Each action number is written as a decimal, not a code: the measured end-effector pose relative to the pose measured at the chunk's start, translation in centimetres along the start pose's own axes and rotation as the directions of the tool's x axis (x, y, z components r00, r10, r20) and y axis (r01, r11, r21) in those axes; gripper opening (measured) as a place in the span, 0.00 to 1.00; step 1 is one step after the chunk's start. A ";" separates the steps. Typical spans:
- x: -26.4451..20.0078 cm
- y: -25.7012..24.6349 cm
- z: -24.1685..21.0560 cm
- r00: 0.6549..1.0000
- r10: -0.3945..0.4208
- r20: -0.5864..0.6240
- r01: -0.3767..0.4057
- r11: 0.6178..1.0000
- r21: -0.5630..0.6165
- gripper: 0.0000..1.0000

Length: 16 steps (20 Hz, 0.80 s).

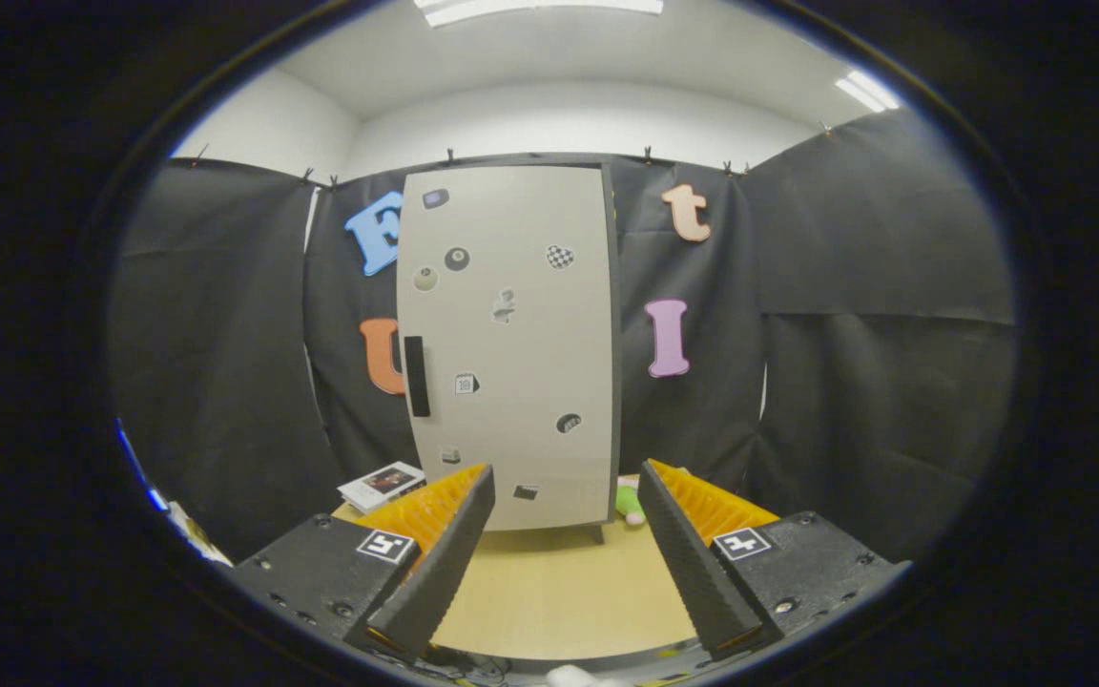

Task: Open the shoe cabinet door, grab the shoes and put them into the shoe cabinet, then close the shoe cabinet door.

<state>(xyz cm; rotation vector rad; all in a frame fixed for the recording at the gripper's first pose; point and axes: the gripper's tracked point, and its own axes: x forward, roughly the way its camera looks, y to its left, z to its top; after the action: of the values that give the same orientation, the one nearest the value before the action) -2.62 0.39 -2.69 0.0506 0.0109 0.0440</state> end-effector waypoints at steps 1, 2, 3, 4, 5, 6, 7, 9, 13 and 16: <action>-0.1 0.0 0.0 1.000 -0.001 0.002 0.001 1.000 -0.005 0.99; -0.2 0.1 0.1 1.000 -0.001 0.006 0.001 1.000 -0.009 0.99; -0.2 0.2 0.1 1.000 0.000 0.007 0.000 1.000 -0.014 0.99; -0.2 0.2 0.2 1.000 0.001 0.009 -0.001 1.000 -0.018 0.99; -0.2 0.3 0.1 1.000 0.000 0.008 0.000 1.000 -0.020 0.99; -0.2 0.2 0.2 1.000 0.000 0.008 0.000 1.000 -0.017 0.99; -0.3 0.3 0.2 1.000 0.003 0.009 -0.003 1.000 -0.012 0.99; -0.3 0.1 0.2 1.000 -0.007 0.011 0.008 1.000 -0.008 0.99; -0.5 0.3 0.4 1.000 -0.002 0.018 0.002 1.000 -0.005 0.99; -0.6 0.4 0.4 1.000 0.000 0.018 0.000 1.000 -0.009 0.99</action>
<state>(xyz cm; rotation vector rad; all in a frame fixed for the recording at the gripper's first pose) -3.27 0.74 -2.28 0.0425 -0.0076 0.0435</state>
